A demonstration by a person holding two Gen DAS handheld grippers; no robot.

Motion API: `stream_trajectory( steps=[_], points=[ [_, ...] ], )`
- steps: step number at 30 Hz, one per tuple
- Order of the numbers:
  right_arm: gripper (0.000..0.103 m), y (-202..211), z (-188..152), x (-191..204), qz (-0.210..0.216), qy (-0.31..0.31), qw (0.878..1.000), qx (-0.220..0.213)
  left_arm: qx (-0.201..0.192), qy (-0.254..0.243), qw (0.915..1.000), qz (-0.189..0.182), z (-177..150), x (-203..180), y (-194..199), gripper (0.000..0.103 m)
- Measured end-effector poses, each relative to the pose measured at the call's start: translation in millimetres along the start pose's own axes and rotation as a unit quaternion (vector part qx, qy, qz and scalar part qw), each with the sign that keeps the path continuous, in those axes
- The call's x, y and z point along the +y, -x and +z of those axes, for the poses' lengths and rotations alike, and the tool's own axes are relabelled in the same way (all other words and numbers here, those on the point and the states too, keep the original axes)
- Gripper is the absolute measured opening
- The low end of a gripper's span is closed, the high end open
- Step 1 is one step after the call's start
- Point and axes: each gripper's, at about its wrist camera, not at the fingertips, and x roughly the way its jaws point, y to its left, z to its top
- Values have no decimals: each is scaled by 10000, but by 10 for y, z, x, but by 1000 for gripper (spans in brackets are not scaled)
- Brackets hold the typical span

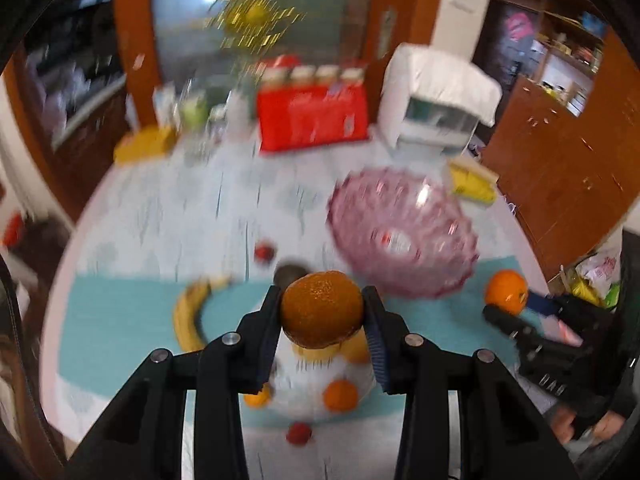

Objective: Organize fruits
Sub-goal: 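Lift both held oranges and carry them over the pink glass bowl, then open the left gripper to drop its orange while the right gripper releases its orange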

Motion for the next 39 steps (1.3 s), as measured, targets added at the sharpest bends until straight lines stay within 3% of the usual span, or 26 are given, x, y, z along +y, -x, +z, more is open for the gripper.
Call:
stream_trajectory(
  steps=[6, 8, 12, 16, 24, 29, 34, 37, 38, 39],
  points=[
    [44, 313, 794, -386, -494, -63, 9967, -648, -446, -494, 9977, 92, 842, -212, 78, 38],
    [44, 275, 1032, -513, -682, -130, 9946, -765, -459, -620, 9970, 85, 1041, -286, -32, 38],
    [44, -85, 1264, -714, -940, -365, 9928, -654, -175, -907, 9957, -72, 1357, -515, -654, 38],
    [44, -758, 1267, -933, -969, -785, 9922, -53, 267, -960, 9946, -297, 1374, -660, -1427, 38],
    [45, -2050, 727, -1021, -938, -1125, 9806, 1299, 1223, -1275, 9832, -459, 1015, -901, -2837, 38],
    [45, -2402, 562, -1033, -907, -1158, 9758, 1616, 1608, -1420, 9758, -416, 807, -936, -3371, 38],
    [46, -2547, 495, -1046, -794, -1227, 9742, 1719, 1646, -1621, 9714, -543, 687, -999, -3502, 39],
    [46, -2581, 494, -1042, -632, -1226, 9756, 1709, 1578, -1732, 9702, -625, 643, -1055, -3504, 68],
    [48, -2580, 486, -1024, -620, -1183, 9764, 1699, 1531, -1710, 9712, -645, 642, -1061, -3482, 86],
    [51, -2576, 480, -1005, -605, -1150, 9772, 1678, 1454, -1695, 9729, -600, 639, -1064, -3452, 96]
  ],
)
